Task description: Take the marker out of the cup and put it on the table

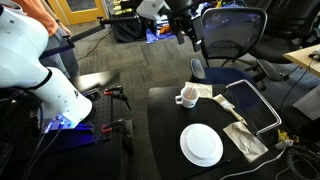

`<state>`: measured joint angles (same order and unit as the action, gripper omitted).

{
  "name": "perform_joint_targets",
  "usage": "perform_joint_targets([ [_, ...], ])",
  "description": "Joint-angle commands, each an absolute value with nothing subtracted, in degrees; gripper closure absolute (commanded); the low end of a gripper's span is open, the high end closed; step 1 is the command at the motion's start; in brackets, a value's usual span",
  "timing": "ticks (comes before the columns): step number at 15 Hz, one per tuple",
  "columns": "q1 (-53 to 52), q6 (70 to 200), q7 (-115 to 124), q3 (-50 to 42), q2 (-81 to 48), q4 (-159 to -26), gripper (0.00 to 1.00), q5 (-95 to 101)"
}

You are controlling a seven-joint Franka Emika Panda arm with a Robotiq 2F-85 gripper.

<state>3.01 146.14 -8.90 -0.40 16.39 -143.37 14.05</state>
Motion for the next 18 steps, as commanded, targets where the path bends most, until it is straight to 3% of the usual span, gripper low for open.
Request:
perform_joint_targets([
  [1,-0.79,150.76,-23.37,-4.39,10.70,-142.65,0.00,9.03],
  [5,-3.30,150.15,-41.16,-6.13,6.19,-141.79,0.00,1.75],
  [12,-1.47,150.42,-35.60,-4.63,7.35,-143.11,0.00,3.76],
  [18,-2.01,160.24,-50.51,-5.15,-0.55,-142.08,0.00,-1.49],
])
